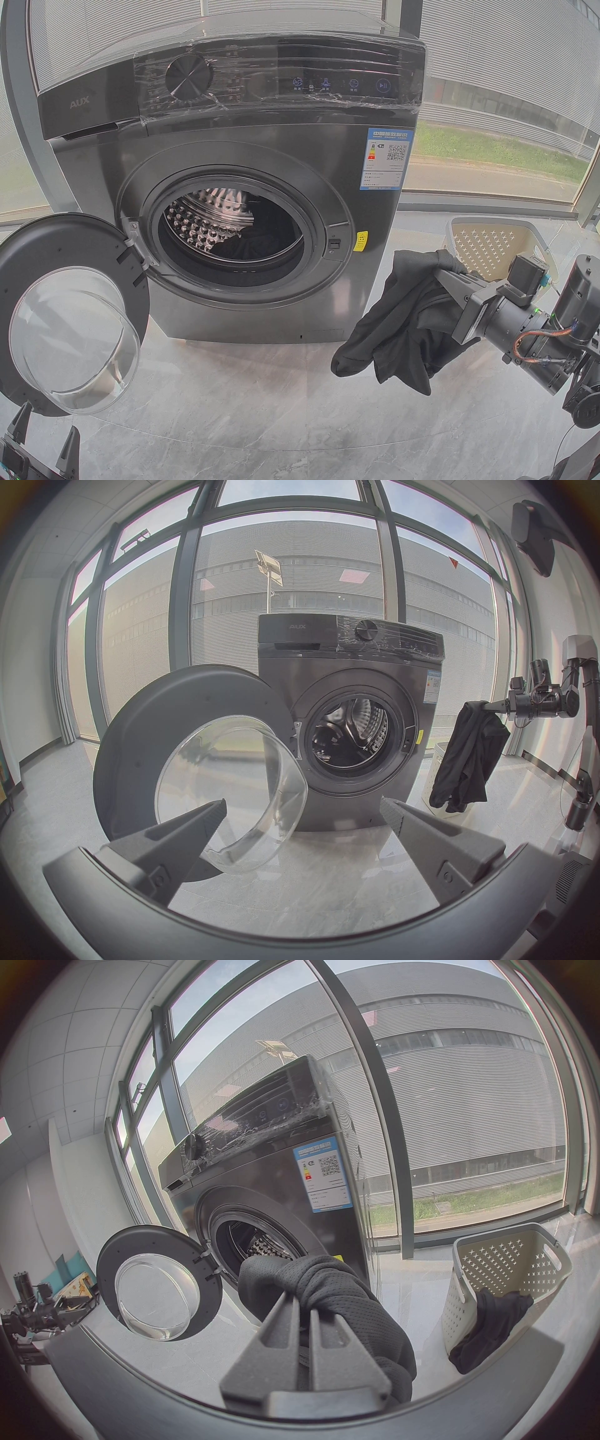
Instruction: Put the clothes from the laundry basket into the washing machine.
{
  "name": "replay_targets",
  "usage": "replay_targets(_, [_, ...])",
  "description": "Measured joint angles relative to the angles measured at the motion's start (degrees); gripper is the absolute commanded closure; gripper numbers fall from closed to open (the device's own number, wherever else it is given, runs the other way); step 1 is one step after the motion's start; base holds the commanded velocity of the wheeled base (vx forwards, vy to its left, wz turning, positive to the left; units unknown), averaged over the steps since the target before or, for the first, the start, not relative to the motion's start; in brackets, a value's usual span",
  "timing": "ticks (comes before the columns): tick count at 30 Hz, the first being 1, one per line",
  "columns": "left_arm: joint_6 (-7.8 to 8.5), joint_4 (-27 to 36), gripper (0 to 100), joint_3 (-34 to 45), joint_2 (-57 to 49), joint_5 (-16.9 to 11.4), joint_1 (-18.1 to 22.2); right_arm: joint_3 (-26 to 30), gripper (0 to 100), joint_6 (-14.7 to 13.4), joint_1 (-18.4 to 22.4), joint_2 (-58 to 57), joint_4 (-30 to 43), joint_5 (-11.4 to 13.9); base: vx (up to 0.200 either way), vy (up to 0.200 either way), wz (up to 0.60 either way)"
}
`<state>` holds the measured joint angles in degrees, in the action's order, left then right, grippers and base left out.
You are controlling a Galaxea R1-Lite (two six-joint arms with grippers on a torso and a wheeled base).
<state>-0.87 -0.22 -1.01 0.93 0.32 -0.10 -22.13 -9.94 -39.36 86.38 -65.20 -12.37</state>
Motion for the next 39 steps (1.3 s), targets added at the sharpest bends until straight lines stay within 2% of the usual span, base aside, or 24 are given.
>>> replay_targets(5, [-0.04, 0.0, 0, 0.0, 0.0, 0.0, 0.0, 0.0, 100, 0.0, -0.2, 0.0, 0.0, 0.0, 0.0, 0.2, 0.0])
replay_targets(17, [0.0, 0.0, 0, 0.0, 0.0, 0.0, 0.0, 0.5, 100, -0.1, -0.5, 0.0, 0.0, 0.2, 0.0, 0.0, 0.0])
replay_targets(26, [0.02, 0.0, 0, 0.0, 0.0, 0.0, 0.0, 0.6, 100, -0.1, -0.5, 0.0, 0.0, 0.1, 0.2, 0.0, 0.0])
replay_targets(39, [-0.09, 0.0, 0, 0.0, 0.0, 0.0, 0.0, 0.9, 100, -0.1, -0.5, 0.0, 0.0, 0.1, 0.0, 0.0, 0.0])
